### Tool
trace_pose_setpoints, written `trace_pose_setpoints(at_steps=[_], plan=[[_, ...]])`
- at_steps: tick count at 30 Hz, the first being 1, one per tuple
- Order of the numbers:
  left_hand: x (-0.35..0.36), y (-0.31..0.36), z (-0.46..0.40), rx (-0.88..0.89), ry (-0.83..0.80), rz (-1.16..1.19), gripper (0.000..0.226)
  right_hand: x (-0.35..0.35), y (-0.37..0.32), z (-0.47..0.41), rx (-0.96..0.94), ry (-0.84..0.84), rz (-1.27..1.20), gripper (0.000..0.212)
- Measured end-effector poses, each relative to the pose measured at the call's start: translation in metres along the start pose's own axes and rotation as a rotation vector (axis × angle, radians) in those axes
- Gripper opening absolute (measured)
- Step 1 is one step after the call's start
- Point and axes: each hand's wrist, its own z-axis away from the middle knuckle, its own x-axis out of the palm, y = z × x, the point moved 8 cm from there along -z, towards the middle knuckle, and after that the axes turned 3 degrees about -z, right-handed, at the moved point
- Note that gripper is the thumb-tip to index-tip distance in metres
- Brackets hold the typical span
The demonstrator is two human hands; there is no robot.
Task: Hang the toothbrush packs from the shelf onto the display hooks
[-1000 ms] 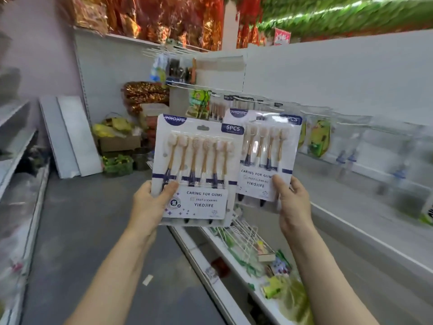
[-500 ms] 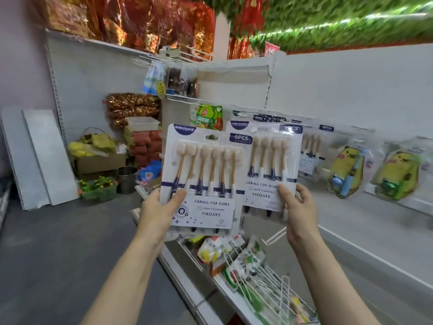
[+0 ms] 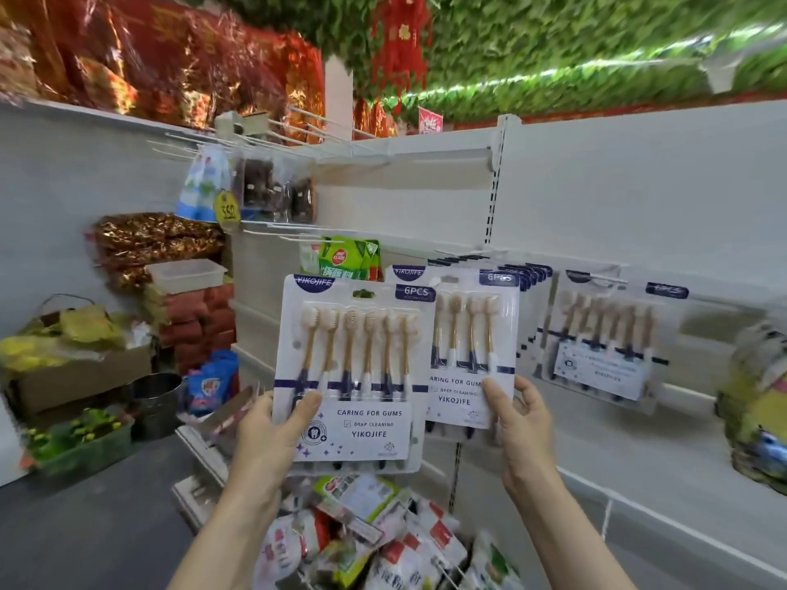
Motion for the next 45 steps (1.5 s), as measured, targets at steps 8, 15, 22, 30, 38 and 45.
trace_pose_setpoints(at_steps=[8,15,22,30,38,45], plan=[[0.027,-0.024,-0.093,-0.053,-0.26,0.043,0.015,0.003,0.016,-0.02,-0.084,0.234,0.069,0.023],[0.043,-0.038,-0.134,-0.099,-0.42,0.068,0.039,0.009,0.029,-0.025,-0.087,0.353,0.152,0.027],[0.062,-0.059,-0.132,-0.167,-0.552,0.112,0.039,0.003,0.017,-0.024,-0.153,0.492,0.272,0.031],[0.116,-0.048,-0.124,-0.124,-0.673,0.131,0.043,0.048,-0.062,-0.022,-0.338,0.319,0.395,0.025],[0.148,-0.05,-0.127,-0.136,-0.667,0.178,0.038,0.054,-0.087,-0.038,-0.404,0.29,0.392,0.015],[0.163,-0.061,-0.128,-0.153,-0.66,0.157,0.03,0.041,-0.082,-0.044,-0.402,0.335,0.392,0.018]])
